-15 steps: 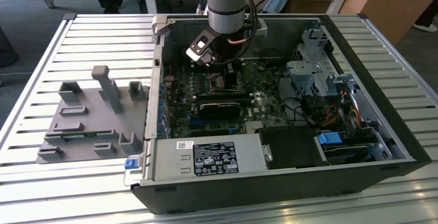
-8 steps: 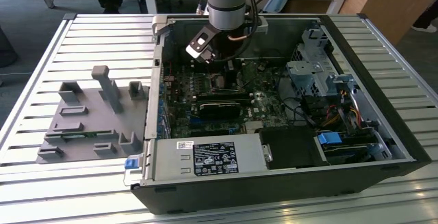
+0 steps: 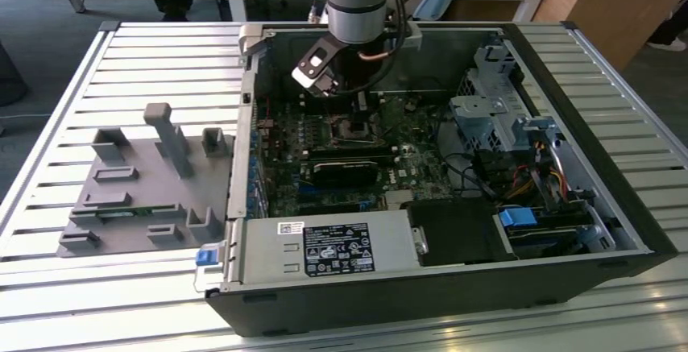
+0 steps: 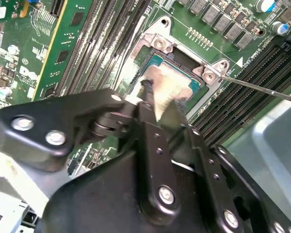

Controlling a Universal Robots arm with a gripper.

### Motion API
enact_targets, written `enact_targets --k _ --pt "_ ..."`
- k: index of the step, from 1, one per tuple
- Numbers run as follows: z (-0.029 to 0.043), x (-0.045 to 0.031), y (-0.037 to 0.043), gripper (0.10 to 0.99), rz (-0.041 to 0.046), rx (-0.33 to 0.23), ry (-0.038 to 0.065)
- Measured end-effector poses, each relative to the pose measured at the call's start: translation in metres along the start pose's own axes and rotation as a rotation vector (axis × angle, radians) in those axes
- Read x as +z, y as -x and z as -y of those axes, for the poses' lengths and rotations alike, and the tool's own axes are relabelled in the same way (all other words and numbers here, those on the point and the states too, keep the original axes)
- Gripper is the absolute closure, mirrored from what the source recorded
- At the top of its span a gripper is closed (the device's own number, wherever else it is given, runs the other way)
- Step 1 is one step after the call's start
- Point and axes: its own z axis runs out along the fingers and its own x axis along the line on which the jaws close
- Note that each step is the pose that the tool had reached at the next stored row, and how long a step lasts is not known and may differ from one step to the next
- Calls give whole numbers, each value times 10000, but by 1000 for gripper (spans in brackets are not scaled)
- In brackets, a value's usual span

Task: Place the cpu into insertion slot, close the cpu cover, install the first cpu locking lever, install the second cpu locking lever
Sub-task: 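Place the cpu into insertion slot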

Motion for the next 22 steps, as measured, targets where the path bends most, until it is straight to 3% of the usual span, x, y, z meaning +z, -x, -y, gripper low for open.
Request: enact_targets --k 3,4,5,22 --pt "-1 -14 0 902 0 0 0" --pt "-1 -17 1 902 0 0 0" --pt "-2 -20 1 965 -1 0 1" --pt "-4 -53 2 980 1 1 -1"
